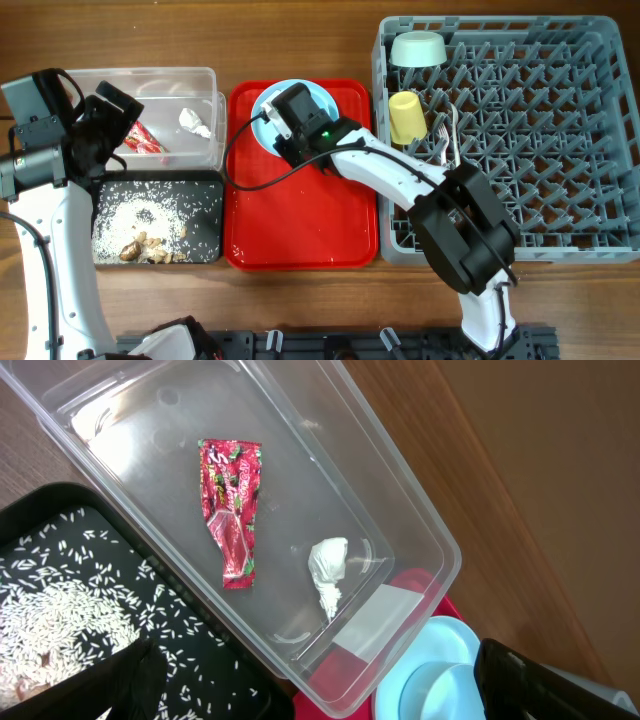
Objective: Sort waste into correct bins and load items into the dishwasher rack
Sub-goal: 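Reach the right gripper to the light-blue bowl on the plate and grip its rim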
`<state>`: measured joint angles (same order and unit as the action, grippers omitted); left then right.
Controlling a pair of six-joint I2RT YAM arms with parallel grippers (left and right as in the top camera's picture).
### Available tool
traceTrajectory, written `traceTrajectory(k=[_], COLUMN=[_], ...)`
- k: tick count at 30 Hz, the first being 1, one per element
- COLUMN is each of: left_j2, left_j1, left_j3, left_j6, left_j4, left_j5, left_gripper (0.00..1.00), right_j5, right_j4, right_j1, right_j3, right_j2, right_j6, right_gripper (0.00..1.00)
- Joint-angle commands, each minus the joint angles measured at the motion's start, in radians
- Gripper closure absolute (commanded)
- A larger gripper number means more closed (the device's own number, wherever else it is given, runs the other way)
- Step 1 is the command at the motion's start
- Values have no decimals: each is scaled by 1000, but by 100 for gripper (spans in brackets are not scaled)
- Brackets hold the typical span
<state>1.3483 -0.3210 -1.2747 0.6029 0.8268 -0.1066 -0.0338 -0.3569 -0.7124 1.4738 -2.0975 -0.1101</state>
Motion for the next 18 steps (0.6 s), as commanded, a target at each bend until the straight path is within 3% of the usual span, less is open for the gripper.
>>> traceTrajectory(k=[1, 6, 11, 14, 18], left_j2=[-6, -6, -6, -6, -6], left_j1=[-5, -5, -5, -5, -5], left_j3=[-8, -8, -8, -8, -8], left_j6=[-16, -16, -16, -16, -16], left_j4=[-2, -2, -2, -2, -2], left_j5=[-5, -5, -5, -5, -5], left_gripper=[0, 0, 0, 0, 0], right_j5=[13, 12, 12, 9, 9], right_j4=[13, 12, 11, 8, 4], right_j1=[2, 2, 2, 2, 1], right_j3=[-12, -12, -12, -12, -12], right_j2=[-20, -20, -20, -20, -20], right_j6=[2, 1, -3, -11, -19], right_gripper=[72, 82, 83, 75, 78])
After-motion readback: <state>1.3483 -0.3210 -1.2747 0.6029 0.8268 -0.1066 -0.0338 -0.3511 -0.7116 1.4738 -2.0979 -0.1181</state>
